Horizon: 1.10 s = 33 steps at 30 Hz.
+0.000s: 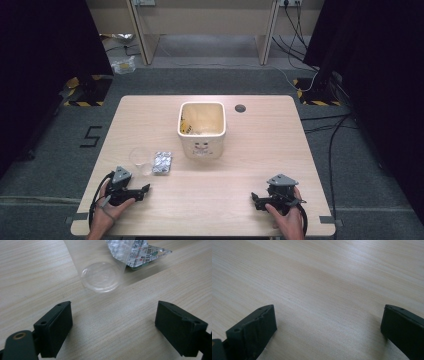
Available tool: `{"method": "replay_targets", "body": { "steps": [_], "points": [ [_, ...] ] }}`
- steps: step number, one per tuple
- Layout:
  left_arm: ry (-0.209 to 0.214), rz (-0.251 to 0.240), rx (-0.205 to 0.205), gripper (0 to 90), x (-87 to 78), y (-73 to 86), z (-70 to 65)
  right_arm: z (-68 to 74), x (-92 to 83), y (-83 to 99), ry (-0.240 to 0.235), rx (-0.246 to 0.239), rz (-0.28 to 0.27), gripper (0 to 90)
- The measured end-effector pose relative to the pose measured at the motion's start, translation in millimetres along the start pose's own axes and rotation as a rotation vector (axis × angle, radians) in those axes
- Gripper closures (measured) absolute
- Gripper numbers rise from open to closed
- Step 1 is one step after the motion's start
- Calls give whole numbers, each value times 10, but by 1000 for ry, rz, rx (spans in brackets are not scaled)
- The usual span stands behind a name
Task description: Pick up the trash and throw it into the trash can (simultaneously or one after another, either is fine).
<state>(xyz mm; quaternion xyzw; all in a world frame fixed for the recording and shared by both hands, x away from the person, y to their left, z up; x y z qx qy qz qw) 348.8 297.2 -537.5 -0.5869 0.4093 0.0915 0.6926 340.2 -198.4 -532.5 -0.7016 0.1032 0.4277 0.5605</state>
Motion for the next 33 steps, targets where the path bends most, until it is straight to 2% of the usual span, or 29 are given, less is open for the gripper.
{"method": "replay_targets", "body": {
  "steps": [16,22,23,33],
  "points": [
    [3,-5,-8,144,-3,1,6,7,-2,0,-9,-12,2,5],
    [35,-12,-35,166,-22,-8,44,7,-2,0,-10,-12,2,6],
    [44,-15,-38,173,-48,-27,53,7,-2,0,-10,-12,2,5],
    [31,-42,-16,173,-179,-175,54,7,-2,0,-10,-12,2,5]
  ]
}}
Point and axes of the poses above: each handheld gripper's, and its own axes: x roughly forward along the jaws, y roughly out of its underside, z roughly to its left, the point moved 2 cm from there along x, roughly forward along the jaws
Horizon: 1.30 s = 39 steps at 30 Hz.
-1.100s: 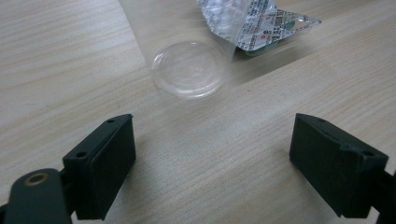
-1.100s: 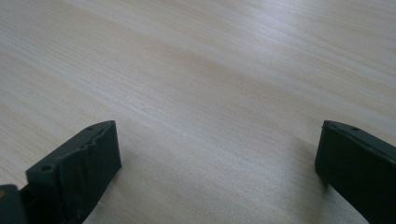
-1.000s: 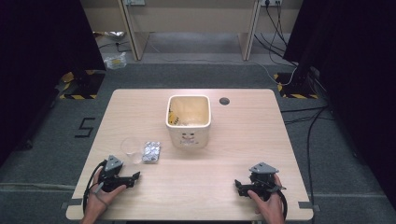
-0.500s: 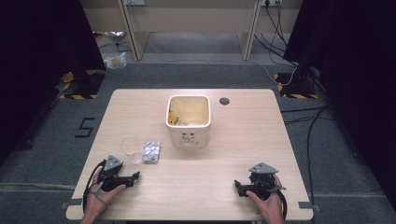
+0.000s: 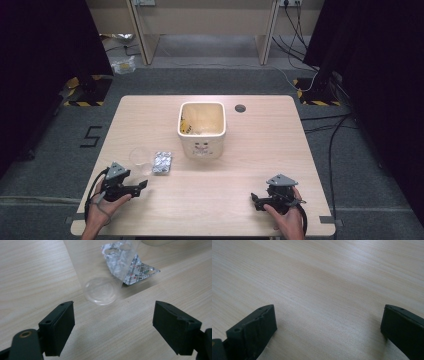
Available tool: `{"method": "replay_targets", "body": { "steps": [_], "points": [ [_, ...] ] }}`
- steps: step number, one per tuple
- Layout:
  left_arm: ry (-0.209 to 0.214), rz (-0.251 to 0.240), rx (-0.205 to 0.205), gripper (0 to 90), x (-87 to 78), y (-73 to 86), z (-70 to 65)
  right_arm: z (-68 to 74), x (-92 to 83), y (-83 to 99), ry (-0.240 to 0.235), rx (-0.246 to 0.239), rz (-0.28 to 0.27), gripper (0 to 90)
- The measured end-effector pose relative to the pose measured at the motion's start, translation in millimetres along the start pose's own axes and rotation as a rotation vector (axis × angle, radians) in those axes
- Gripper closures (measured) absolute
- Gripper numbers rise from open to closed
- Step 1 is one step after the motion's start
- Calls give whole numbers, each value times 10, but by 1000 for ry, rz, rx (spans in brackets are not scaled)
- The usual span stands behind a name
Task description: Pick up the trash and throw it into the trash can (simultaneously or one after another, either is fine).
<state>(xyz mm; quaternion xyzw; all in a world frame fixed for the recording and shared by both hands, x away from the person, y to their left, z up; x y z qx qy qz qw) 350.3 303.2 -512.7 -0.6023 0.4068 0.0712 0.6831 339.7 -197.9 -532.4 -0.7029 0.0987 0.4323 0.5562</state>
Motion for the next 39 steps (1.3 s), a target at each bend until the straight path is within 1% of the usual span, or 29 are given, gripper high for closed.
{"method": "replay_targets", "body": {
  "steps": [2,7,8,9,11,15,16,19,20,23,26,31,34,35,36,39],
  "points": [
    [2,-13,-11,173,-39,-37,7,0,0,0,0,0,0,5],
    [5,-29,-13,173,-98,-92,18,1,0,0,-1,1,0,5],
    [12,-38,-20,173,-125,-123,25,0,0,0,-1,0,0,5],
    [12,-38,-20,173,-125,-123,25,0,0,0,-1,0,0,5],
    [13,-50,-26,172,-174,-173,50,-1,0,0,-1,-1,0,5],
    [18,-60,-29,173,-224,-226,70,-2,1,-1,-2,-2,0,5],
    [12,-63,-20,176,-251,-266,76,-2,1,-1,-2,-2,0,5],
    [9,-67,-20,180,-274,-308,79,0,1,-1,-2,0,1,5],
    [15,-76,-22,180,-290,-350,80,0,2,-1,-3,0,1,5],
    [16,-82,-24,180,-299,-391,80,0,1,-1,-3,0,1,5],
    [14,-97,-26,180,-312,-470,100,0,3,-1,-3,0,0,4],
    [17,-115,-25,187,-327,-540,135,-4,5,-2,-3,-5,-1,4],
    [14,-120,-41,206,-302,-603,206,-4,4,-3,-4,-5,0,3],
    [14,-120,-41,214,-302,-603,206,-4,4,-3,-4,-5,0,3],
    [19,-120,-51,220,-277,-633,243,-5,5,-3,-4,-6,0,3],
    [20,-116,-61,235,-245,-660,276,-5,5,-3,-4,-6,0,3]
  ]
}}
Point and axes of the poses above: each handheld gripper's, and its own axes: x roughly forward along the jaws, y roughly out of its underside, z roughly to its left, the point moved 2 cm from there along x, roughly forward along the jaws
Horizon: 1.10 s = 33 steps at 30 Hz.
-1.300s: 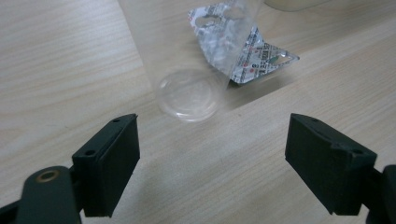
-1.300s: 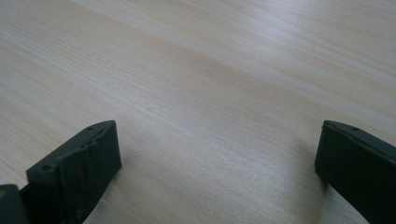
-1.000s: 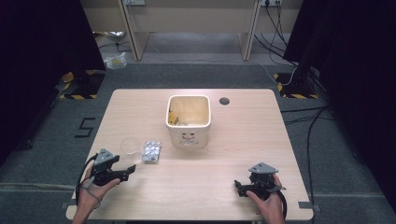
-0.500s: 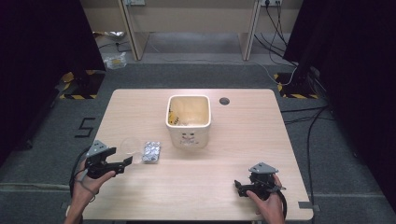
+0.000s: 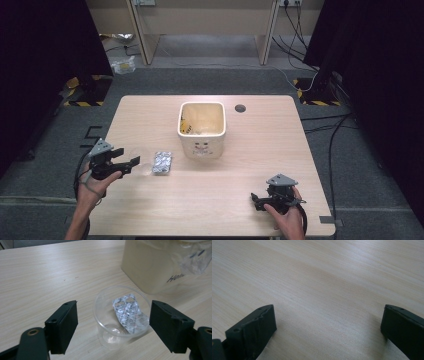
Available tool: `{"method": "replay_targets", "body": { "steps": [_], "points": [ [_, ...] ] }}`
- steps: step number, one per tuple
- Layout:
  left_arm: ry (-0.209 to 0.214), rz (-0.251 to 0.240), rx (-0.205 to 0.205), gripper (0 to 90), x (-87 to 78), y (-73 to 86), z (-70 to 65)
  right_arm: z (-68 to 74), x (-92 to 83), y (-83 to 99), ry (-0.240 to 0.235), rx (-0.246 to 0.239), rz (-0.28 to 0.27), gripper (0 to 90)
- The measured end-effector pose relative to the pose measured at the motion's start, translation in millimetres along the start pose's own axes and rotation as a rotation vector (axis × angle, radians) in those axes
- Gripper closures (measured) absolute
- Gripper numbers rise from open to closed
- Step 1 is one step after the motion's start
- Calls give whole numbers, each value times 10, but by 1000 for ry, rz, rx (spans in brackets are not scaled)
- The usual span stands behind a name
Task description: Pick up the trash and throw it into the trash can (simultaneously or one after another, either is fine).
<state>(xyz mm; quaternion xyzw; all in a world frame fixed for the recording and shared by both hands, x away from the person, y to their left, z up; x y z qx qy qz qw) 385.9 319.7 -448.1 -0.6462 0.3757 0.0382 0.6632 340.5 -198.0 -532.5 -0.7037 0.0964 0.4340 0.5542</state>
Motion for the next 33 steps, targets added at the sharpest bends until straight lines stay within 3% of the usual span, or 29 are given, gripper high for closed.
{"method": "replay_targets", "body": {
  "steps": [9,13,19,23,24,26,27,28,33],
  "points": [
    [3,35,-27,310,186,-23,129,-1,1,-1,0,-1,0,3],
    [42,53,-52,361,250,12,168,0,1,-1,1,0,0,3],
    [52,66,-61,438,313,43,204,0,1,-1,1,-1,0,3],
    [69,89,-41,583,364,86,185,2,1,-1,0,2,1,3],
    [71,91,-36,583,372,95,179,2,1,-1,0,2,1,3],
    [71,93,-20,688,375,108,164,2,1,-1,-1,0,1,3],
    [71,89,-14,688,372,109,158,2,1,-1,-1,0,1,3],
    [72,84,-3,763,361,105,145,2,2,-1,0,0,0,3],
    [61,68,26,830,313,73,111,2,2,-1,-1,0,0,3]
  ]
}}
Point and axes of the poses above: each handheld gripper's, and its own axes: x roughly forward along the jaws, y roughly out of its underside, z roughly to its left, the point moved 2 cm from there along x, roughly forward along the jaws
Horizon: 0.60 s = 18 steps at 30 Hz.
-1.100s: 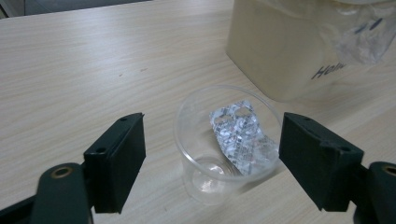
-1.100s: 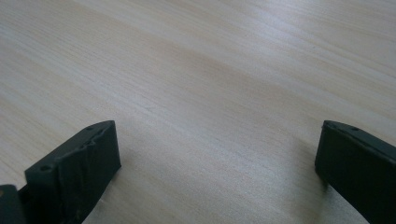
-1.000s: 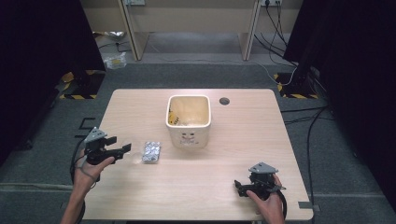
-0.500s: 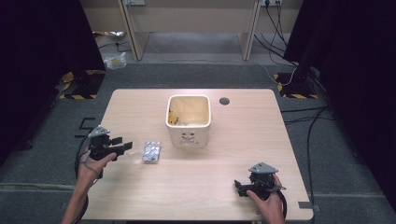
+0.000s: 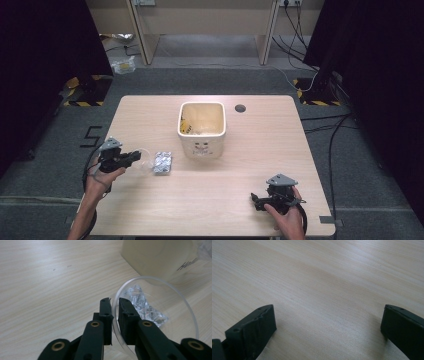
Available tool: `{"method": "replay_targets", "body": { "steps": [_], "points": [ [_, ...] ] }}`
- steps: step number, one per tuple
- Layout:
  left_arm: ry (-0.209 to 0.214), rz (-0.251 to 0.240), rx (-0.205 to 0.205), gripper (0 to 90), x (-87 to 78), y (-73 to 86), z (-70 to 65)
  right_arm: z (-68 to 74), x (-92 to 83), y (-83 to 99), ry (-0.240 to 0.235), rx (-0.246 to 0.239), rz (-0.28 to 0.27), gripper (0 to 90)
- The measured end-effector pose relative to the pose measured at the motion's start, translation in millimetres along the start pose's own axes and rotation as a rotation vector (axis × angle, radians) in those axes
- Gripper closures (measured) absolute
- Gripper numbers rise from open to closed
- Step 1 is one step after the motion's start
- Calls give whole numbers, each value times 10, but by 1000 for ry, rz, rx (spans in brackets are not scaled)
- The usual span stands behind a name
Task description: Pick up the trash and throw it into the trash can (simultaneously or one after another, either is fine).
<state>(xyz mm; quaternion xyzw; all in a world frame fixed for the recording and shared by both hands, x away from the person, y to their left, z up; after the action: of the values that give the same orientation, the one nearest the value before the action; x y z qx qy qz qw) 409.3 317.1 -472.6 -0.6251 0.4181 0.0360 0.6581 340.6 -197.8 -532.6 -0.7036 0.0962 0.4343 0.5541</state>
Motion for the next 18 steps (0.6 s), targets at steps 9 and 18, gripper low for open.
{"method": "replay_targets", "body": {
  "steps": [9,18],
  "points": [
    [2,-45,45,835,-137,-128,-76,-3,1,-1,1,-4,0,3],
    [-2,-83,68,835,-177,-287,-107,-2,0,-1,1,-5,0,3]
  ]
}}
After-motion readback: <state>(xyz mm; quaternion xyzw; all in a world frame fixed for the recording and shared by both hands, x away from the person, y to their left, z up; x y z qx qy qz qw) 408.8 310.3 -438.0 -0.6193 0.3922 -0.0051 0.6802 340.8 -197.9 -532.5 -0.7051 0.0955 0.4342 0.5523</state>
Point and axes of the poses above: each handheld gripper's, and its own axes: x roughly forward along the jaws, y roughly out of its underside, z roughly to its left, the point moved 2 cm from there along x, roughly forward along the jaws
